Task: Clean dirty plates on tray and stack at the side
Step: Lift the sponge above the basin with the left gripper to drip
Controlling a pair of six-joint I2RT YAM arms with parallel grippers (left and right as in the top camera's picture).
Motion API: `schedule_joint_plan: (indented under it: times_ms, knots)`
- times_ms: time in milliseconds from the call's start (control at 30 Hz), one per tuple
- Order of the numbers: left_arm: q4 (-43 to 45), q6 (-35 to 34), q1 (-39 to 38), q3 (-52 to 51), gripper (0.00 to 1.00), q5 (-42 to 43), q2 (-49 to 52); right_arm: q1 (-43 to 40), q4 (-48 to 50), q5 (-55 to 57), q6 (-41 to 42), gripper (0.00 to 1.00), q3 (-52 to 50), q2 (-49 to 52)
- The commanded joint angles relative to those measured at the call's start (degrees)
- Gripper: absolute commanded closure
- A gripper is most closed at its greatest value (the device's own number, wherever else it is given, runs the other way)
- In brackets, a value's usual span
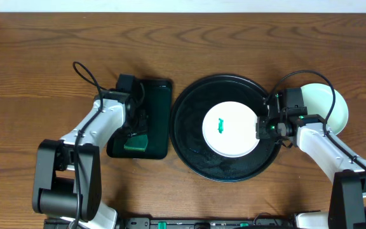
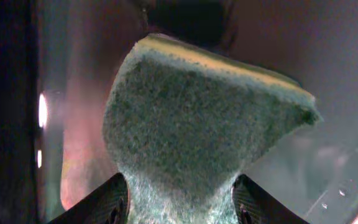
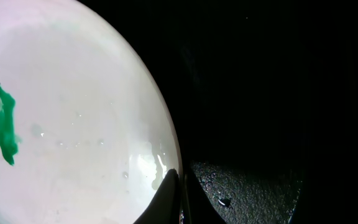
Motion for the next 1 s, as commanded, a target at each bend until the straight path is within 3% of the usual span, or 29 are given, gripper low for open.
schedule_joint_plan:
  times_ms: [0, 467, 533, 600, 967]
  knots:
    - [1.4, 0.96, 0.2, -2.58, 0.46, -1.01, 0.39, 0.35, 0.11, 0.94, -0.02, 0.98, -0.35, -0.98]
    - [2.05, 0.98, 0.22, -3.5, 0.69, -1.01, 0.39, 0.35, 0.11, 0.94, -0.04, 0.98, -0.35, -0.98]
    - [2.08, 0.96, 0.22, -3.39, 0.69, -1.01, 0.39, 0.35, 0.11, 0.94, -0.02, 0.97, -0.35, -0.98]
    - [2.05, 0.98, 0.22, -3.28, 0.54, -1.03, 0.39, 0.35, 0.11, 0.94, -0.02, 0.97, -0.35, -0.98]
    - [-2.93, 0.96, 0.22, 1.75, 0.54, -1.01, 0.35, 0.35, 0.09, 0.94, -0.02, 0.97, -0.35, -0.98]
